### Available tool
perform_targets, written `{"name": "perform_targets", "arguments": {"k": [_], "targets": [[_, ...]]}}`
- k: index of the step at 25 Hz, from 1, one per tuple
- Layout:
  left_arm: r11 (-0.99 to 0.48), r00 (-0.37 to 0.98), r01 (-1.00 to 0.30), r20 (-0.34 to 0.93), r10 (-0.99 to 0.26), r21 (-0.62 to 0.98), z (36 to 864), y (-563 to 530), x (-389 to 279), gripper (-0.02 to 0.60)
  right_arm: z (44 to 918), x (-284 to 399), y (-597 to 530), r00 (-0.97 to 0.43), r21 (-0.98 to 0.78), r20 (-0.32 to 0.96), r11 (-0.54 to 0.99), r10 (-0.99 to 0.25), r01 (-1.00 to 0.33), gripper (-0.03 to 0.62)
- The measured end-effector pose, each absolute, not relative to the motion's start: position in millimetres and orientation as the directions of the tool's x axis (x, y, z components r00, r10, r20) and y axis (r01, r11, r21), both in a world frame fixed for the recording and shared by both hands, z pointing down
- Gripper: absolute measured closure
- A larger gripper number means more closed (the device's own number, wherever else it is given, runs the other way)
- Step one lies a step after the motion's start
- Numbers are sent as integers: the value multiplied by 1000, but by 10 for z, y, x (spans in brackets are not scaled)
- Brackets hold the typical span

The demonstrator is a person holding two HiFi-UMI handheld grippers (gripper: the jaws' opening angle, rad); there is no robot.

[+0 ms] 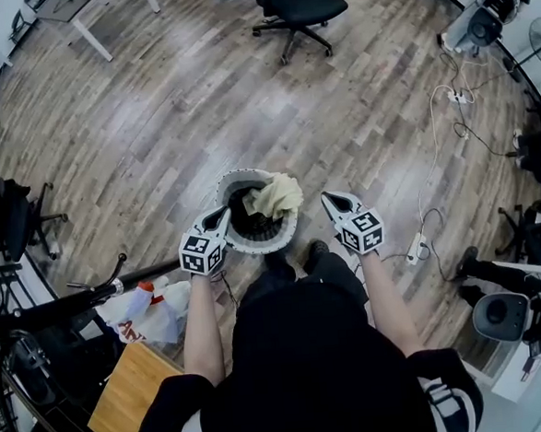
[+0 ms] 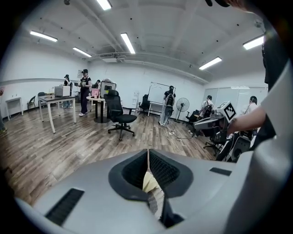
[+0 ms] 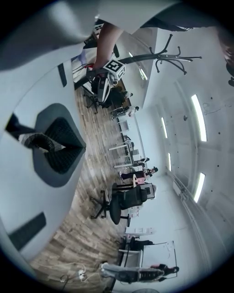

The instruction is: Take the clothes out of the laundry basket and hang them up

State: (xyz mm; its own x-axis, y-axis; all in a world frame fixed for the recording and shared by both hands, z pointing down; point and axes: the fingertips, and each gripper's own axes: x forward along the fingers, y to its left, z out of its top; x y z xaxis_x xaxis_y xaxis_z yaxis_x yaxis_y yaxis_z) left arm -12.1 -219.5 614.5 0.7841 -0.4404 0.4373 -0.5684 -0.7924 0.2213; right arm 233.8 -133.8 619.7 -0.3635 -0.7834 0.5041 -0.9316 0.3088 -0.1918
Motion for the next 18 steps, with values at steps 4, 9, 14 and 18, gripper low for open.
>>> {"name": "perform_targets", "arguments": {"k": [4,9,14,18], "targets": [[-812,794,-541,455,-404,222,6219,-2215,-30,551,6280,2383,-1359,-350,-201,511,287,-785,-937,589],[-818,787,-530,488,-378,222,6345,-2202,25,551,6411,2381,-1388,-360,-222,525,283,-771,-933,589],[-817,780,-528,513,-359,231,6449,-2262,166,551,6554,2487,-1479,-371,-236,548,288,-750,-928,589],[-806,766,-541,536,-355,240,6610,-2266,268,551,6802,2545,-1482,-392,-256,578,298,-715,-920,589]]}}
